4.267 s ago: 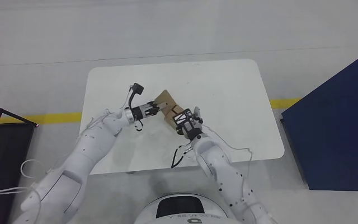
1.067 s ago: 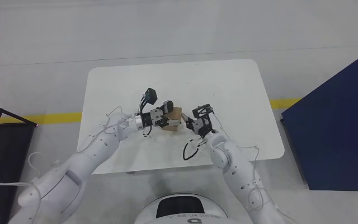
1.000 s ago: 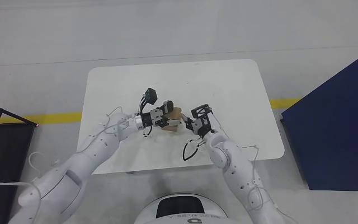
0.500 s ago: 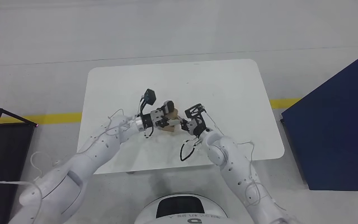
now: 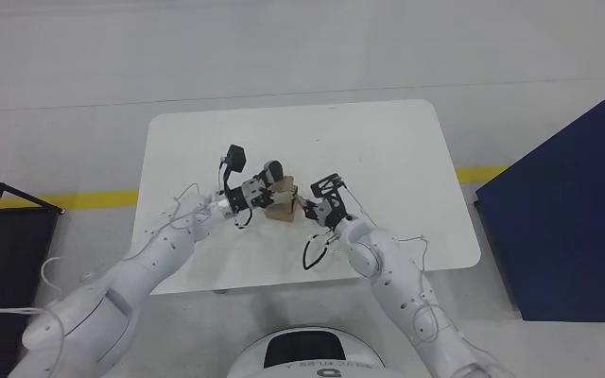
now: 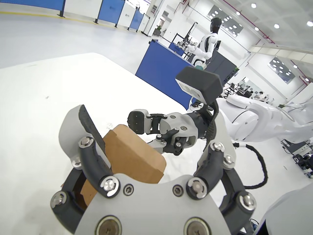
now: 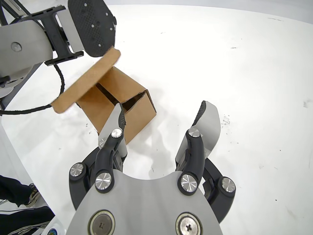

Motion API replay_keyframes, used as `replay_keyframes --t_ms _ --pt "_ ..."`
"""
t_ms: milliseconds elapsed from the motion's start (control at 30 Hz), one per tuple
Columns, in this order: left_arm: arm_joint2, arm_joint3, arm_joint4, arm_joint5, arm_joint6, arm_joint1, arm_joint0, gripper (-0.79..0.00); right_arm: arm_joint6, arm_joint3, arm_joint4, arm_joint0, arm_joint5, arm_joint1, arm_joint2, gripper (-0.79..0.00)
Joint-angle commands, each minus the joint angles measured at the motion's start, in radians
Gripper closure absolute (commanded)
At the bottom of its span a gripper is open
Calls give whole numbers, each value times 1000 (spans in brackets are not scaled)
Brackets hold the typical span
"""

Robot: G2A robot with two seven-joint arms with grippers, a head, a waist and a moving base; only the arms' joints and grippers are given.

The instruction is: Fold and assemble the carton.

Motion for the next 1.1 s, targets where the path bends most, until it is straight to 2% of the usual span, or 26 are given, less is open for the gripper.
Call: replay_keyframes --t_ms 0,67,133,200,333,433,567,667,733,767,800,867,933,1067 --pt "-9 9 6 0 13 10 0 -785 -7 0 10 0 3 1 4 -563" --pt "-19 19 31 0 -9 20 -4 -785 -12 1 15 0 6 2 9 -551" --pt "-31 22 40 33 -76 26 -8 -785 -16 1 17 -2 21 3 16 -523" --pt "-51 -22 20 79 -136 34 1 -785 -18 -2 17 -5 27 4 18 -517" --pt "-102 -160 -37 200 -331 65 35 -785 -31 -6 21 -13 36 7 26 -493" --pt "-152 -315 -102 318 -514 95 82 -785 -39 -9 24 -19 35 10 33 -486" --pt "-240 -573 -129 531 -750 142 164 -785 -45 -11 22 -23 48 12 36 -486" --pt "-314 -747 -84 676 -848 174 244 -785 -53 -12 6 -26 78 12 32 -493" --pt "-356 -831 -53 751 -896 191 298 -782 -57 -14 -1 -27 92 11 26 -489" --pt "-373 -860 -43 780 -924 198 323 -650 -58 -14 -3 -27 98 11 24 -493" --pt "-389 -882 -37 803 -952 204 344 -554 -62 -14 -7 -27 107 11 23 -502" --pt "-415 -915 -36 830 -995 212 378 -511 -67 -15 -11 -29 114 11 20 -505" --pt "-436 -939 -42 834 -1025 218 402 -382 -75 -14 -10 -30 113 12 20 -499" --pt "-459 -948 -46 836 -1041 221 423 -308 -86 -12 -8 -31 111 13 21 -480"
